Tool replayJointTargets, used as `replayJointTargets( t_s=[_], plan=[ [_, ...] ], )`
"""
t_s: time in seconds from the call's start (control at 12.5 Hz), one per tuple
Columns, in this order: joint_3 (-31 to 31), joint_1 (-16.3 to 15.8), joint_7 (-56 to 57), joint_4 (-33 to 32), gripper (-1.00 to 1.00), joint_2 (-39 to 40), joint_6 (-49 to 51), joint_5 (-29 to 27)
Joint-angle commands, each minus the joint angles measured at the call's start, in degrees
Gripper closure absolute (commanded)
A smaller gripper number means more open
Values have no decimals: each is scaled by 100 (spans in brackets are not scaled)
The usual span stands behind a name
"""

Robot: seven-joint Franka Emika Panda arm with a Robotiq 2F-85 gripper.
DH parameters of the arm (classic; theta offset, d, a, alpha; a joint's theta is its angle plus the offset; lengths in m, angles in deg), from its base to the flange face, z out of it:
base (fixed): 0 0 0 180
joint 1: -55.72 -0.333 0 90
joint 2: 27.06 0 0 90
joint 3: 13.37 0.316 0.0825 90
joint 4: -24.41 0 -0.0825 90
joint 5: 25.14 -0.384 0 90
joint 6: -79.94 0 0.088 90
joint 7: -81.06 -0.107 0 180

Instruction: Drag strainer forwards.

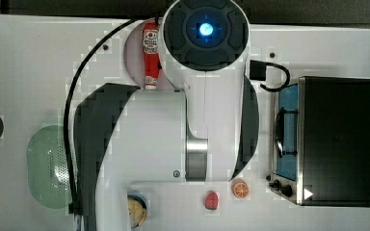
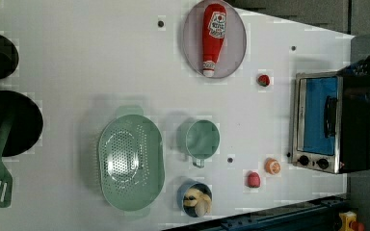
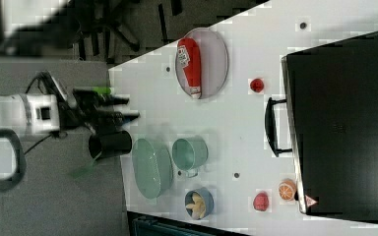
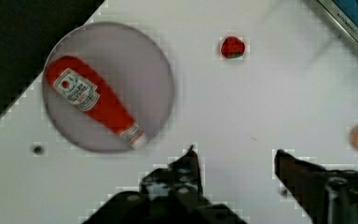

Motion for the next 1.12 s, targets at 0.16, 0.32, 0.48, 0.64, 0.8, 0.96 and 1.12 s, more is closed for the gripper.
replayJointTargets(
  t_s=[0.16, 0.32, 0.48, 0.64, 0.8, 0.96, 1.12],
  plan=[
    [-200, 129, 496, -1607, -80, -2622, 1280, 96],
    [-112, 107, 496, -1648, -100, -2566, 1275, 91],
    [112, 42, 492, -1674, -100, -2420, 1254, 26],
    [477, -41, 483, -1675, -100, -2211, 1081, -24],
    [936, -82, 198, -1676, -100, -1977, 841, -29],
    [1423, -89, -409, -1675, -100, -1730, 645, -29],
    [1880, -94, -1121, -1676, -100, -1457, 365, -29]
  ],
)
